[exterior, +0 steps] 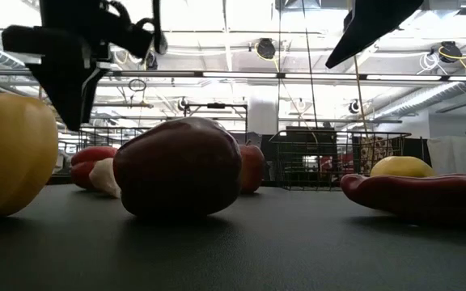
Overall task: Sort produce into baskets
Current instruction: Put the left garlic into the left wire basket
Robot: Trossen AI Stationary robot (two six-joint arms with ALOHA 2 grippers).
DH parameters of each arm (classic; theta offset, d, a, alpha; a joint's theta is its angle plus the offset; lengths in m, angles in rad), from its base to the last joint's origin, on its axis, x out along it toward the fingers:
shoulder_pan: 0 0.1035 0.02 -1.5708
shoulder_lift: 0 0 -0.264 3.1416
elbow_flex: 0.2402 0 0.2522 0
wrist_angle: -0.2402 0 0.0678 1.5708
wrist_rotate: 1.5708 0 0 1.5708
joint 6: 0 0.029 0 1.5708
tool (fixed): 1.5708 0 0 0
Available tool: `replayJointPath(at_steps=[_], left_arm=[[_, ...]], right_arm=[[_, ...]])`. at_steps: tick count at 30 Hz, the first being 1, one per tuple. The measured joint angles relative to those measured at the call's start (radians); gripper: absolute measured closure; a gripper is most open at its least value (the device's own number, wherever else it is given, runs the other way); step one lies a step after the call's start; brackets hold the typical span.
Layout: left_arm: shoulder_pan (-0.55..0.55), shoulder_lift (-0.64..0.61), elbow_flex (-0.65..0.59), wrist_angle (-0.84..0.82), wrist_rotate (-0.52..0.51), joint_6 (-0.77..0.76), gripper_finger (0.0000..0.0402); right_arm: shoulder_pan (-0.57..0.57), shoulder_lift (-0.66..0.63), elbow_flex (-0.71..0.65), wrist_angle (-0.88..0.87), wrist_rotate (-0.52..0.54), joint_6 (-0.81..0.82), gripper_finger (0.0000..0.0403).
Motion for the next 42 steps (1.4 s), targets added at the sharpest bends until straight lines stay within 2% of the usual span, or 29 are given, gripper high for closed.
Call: replayJointPath(at_steps=[9,12,17,20,31,42], left_arm=[[0.044,-0.005,-0.010,0.123,0.021,0.282,0.0187],[0.062,-0.005,-0.022,0.140,0.021,0.342,0.0165],[0.106,-0.005,-0.056,0.178,0.031,0.384,0.0108],[0.121,-0.005,-0.059,0.182,0.038,0.404,0.0089],[0.177,0.014,-0.097,0.240,0.094,0.453,0.0089],[0.196,0.015,-0.161,0.265,0.096,0.450,0.0089]], right_arm=[[0.000,0.000,0.000,0.000,0.000,-0.006,0.0064],[0.000,0.000,0.000,0.000,0.000,-0.008,0.0064],[0.000,0.000,0.000,-0.002,0.000,-0.012,0.0064],[0.000,0.000,0.000,-0.003,0.000,-0.012,0.0064],[0.000,0.000,0.000,-0.003,0.000,-0.012,0.0064],[0.000,0.000,0.000,-0.004,0.000,-0.015,0.0064]])
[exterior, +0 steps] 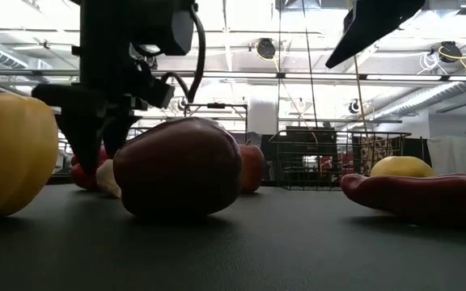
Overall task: Sort produce into baskets
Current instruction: Put the left garlic into the left wire basket
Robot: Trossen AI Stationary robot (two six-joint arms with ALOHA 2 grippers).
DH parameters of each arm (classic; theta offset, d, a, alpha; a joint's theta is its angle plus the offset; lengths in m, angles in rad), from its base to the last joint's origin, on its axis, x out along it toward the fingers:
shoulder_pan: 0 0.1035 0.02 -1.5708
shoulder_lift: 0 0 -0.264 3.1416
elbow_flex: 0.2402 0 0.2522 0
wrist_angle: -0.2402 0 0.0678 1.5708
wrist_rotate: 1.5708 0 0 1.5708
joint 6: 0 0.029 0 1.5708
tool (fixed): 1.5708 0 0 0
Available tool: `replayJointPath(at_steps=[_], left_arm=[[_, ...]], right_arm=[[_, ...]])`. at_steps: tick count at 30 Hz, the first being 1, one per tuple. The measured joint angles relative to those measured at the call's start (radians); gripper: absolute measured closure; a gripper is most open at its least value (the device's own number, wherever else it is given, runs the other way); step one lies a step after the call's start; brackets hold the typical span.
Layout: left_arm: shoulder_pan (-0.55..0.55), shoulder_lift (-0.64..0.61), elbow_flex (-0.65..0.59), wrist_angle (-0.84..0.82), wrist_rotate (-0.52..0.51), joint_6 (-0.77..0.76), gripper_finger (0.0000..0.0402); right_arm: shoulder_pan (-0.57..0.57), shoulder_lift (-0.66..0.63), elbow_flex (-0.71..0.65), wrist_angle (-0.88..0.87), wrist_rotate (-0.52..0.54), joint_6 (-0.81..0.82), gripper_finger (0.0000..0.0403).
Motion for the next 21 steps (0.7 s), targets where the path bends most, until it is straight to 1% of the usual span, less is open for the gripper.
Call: replayJointPath(at_steps=[8,18,21], left_arm=[[0.010,0.000,-0.039,0.059,0.011,0.006,0.0089],[0.010,0.000,-0.040,0.092,0.006,0.050,0.0089],[0.009,0.000,-0.040,0.090,0.007,0.051,0.0101]], right_arm=[[0.000,0.000,0.000,0.000,0.000,0.000,0.0064],[0.000,0.000,0.000,0.000,0.000,0.000,0.0064],[0.000,0.000,0.000,0.000,0.000,0.000,0.0064]])
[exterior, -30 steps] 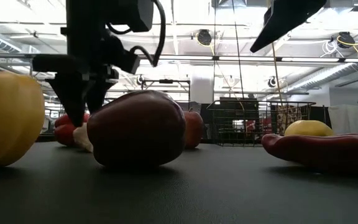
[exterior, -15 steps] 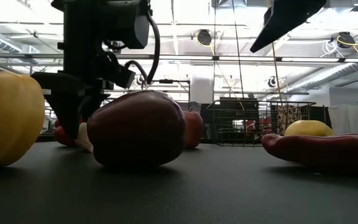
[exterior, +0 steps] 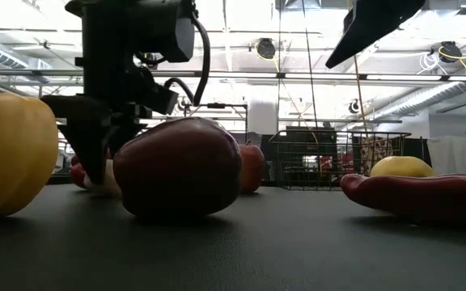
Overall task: Sort produce into baskets
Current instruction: Put the left garlic into the left wire basket
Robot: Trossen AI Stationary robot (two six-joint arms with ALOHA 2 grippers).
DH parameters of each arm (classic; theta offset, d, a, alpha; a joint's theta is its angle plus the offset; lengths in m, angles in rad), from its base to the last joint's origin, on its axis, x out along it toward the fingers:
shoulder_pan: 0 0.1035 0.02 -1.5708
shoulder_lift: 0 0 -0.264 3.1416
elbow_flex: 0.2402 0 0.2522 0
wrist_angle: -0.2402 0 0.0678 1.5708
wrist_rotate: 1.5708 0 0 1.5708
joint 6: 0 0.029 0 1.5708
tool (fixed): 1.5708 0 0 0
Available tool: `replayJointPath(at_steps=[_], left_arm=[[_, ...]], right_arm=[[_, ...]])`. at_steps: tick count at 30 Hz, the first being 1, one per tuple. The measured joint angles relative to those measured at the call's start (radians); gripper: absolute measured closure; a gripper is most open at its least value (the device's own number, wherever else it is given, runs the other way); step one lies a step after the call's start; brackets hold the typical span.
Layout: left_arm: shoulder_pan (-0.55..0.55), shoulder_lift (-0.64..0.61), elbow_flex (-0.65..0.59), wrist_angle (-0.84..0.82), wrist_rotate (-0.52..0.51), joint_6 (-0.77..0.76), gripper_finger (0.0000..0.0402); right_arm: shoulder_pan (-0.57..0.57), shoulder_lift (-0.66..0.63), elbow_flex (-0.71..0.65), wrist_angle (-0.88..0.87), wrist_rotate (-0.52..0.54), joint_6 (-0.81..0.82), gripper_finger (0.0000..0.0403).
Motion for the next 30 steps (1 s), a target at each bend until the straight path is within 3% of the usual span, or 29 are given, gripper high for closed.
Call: replayJointPath(at_steps=[11,19,26,30], left_arm=[[0.000,0.000,0.000,-0.022,0.013,-0.003,0.0181],[-0.003,0.000,0.032,-0.057,0.019,-0.038,0.0187],[-0.006,0.000,0.156,-0.226,0.016,-0.063,0.0187],[-0.006,-0.002,0.259,-0.371,-0.097,-0.063,0.0187]], right_arm=[[0.000,0.000,0.000,0.000,0.000,-0.004,0.0064],[0.000,0.000,0.000,0.000,0.000,-0.004,0.0064],[0.000,0.000,0.000,0.000,0.000,-0.004,0.0064],[0.000,0.000,0.000,0.000,0.000,-0.004,0.0064]])
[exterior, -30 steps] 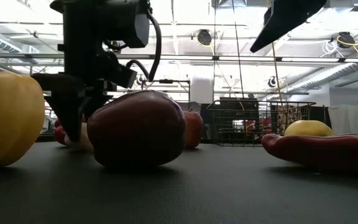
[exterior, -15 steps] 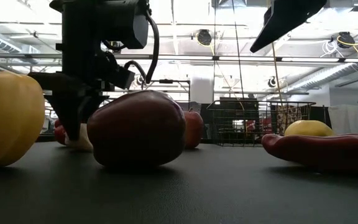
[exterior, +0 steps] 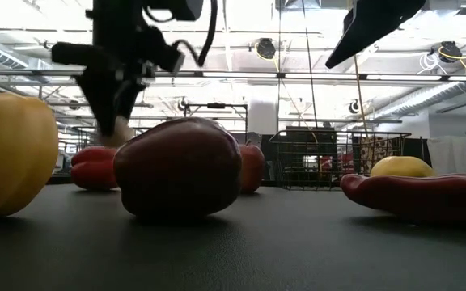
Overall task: Sort produce into baskets
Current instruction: Put the left garlic into the left wire basket
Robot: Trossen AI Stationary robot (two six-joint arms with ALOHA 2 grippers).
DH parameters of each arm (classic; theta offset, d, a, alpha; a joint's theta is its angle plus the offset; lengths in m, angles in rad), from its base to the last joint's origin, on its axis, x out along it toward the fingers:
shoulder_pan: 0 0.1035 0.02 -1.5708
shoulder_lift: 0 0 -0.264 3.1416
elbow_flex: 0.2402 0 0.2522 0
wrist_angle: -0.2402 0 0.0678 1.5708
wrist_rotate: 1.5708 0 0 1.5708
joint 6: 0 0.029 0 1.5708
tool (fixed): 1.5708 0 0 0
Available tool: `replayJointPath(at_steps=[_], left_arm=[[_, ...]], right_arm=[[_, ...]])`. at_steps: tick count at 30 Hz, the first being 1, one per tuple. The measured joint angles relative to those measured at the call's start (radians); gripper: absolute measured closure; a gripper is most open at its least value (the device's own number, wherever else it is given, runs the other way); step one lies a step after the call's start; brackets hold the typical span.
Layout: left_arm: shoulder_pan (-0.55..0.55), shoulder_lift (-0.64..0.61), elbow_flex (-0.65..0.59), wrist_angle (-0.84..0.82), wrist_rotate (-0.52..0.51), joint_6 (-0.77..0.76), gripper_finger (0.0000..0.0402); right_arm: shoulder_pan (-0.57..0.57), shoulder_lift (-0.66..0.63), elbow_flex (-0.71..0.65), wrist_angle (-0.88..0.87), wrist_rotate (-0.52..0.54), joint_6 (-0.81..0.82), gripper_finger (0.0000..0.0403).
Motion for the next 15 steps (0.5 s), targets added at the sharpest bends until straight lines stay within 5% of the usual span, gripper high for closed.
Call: replayJointPath(at_steps=[8,15], left_arm=[[0.082,-0.071,0.133,-0.132,-0.398,0.108,0.0187],[0.327,-0.192,0.144,0.004,-0.479,0.313,0.0188]], right_arm=[[0.000,0.000,0.000,0.000,0.000,-0.005,0.0064],[0.000,0.000,0.000,0.000,0.000,-0.014,0.0064]])
